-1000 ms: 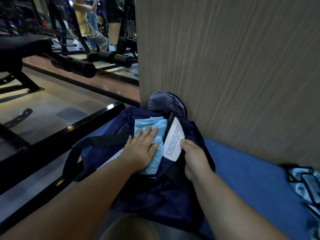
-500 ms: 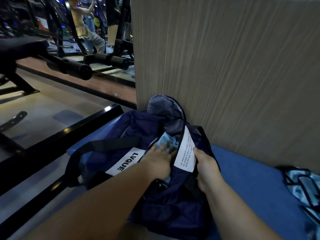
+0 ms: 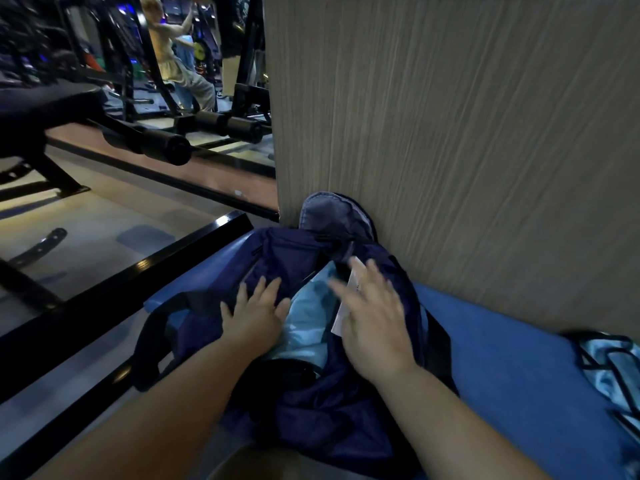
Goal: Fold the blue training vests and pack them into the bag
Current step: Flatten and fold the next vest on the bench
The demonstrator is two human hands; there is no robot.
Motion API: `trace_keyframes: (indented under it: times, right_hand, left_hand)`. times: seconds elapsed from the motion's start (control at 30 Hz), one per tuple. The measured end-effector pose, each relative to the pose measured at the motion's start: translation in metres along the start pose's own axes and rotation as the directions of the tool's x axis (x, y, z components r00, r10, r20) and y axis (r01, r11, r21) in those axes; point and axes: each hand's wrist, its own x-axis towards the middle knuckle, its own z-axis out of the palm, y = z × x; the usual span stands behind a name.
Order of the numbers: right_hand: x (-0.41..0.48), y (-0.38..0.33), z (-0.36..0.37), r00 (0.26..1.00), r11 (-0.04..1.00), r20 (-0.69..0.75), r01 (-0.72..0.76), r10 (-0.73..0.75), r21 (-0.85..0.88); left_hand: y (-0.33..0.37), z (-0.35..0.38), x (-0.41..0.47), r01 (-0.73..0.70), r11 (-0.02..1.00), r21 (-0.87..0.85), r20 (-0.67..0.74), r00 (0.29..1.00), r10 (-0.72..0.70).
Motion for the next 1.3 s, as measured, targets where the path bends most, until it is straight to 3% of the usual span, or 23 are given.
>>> trace_keyframes:
  times: [0.03,0.1,0.2,0.3,0.4,0.6,0.73,0.83,0.9,0.97,1.03,1.07,1.17,1.3]
  right_hand:
    - [0.000,-0.006,0.003,0.991,0.998,0.120,0.056,-0.052,-0.032]
    - [-0.002,-0.012,0.013,0.938,0.995,0.347,0.029,0.008,-0.100]
    - [-0.002,-0.015,0.025,0.856,0.982,0.505,-0.016,0.110,-0.187]
    - [0.004,-0.012,0.026,0.826,0.984,0.549,-0.033,0.124,-0.173]
    - [0.006,-0.009,0.030,0.815,0.988,0.568,-0.032,0.115,-0.154]
    - [0.007,-0.006,0.032,0.812,0.989,0.573,-0.024,0.106,-0.149]
    - [0.008,-0.006,0.033,0.814,0.989,0.574,-0.003,0.089,-0.148]
    - [0.010,-0.007,0.029,0.809,0.988,0.583,0.018,0.074,-0.151]
    - [0.013,-0.008,0.027,0.807,0.987,0.587,0.037,0.062,-0.155]
    - [0.017,-0.010,0.027,0.804,0.986,0.593,0.055,0.050,-0.158]
    - [0.022,-0.012,0.032,0.797,0.986,0.602,0.048,0.059,-0.161]
    - [0.025,-0.013,0.035,0.792,0.985,0.606,0.039,0.073,-0.169]
    - [0.029,-0.013,0.041,0.796,0.981,0.594,0.004,0.113,-0.193]
    - [0.019,-0.014,0.039,0.836,0.983,0.521,-0.115,0.172,-0.140]
  left_hand:
    - [-0.002,0.002,0.001,0.008,1.000,-0.026,0.035,0.999,-0.007]
    - [-0.002,0.005,0.005,-0.001,1.000,-0.005,0.067,0.998,0.001]
    - [-0.004,0.003,0.007,-0.046,0.997,0.061,0.098,0.994,0.040]
    - [-0.016,0.000,0.015,-0.115,0.993,0.009,0.152,0.982,0.112]
    - [-0.025,-0.002,0.018,-0.142,0.981,-0.131,0.048,0.988,0.150]
    - [-0.044,-0.003,0.014,-0.212,0.967,-0.145,0.077,0.971,0.225]
    - [-0.053,-0.001,0.009,-0.322,0.939,-0.119,-0.136,0.942,0.306]
    - [-0.045,-0.006,0.007,-0.277,0.931,-0.239,-0.293,0.934,0.203]
    - [-0.035,-0.014,0.007,-0.173,0.826,-0.536,-0.348,0.937,-0.030]
    - [-0.024,-0.024,0.008,-0.128,0.560,-0.818,-0.293,0.931,-0.215]
    - [-0.013,-0.029,0.011,-0.165,0.376,-0.912,-0.281,0.919,-0.277]
    - [-0.009,-0.028,0.013,-0.192,0.387,-0.902,-0.309,0.913,-0.267]
    - [0.004,-0.017,0.013,-0.226,0.684,-0.694,-0.372,0.925,-0.072]
    - [0.002,0.014,0.006,-0.281,0.921,-0.271,-0.125,0.959,0.256]
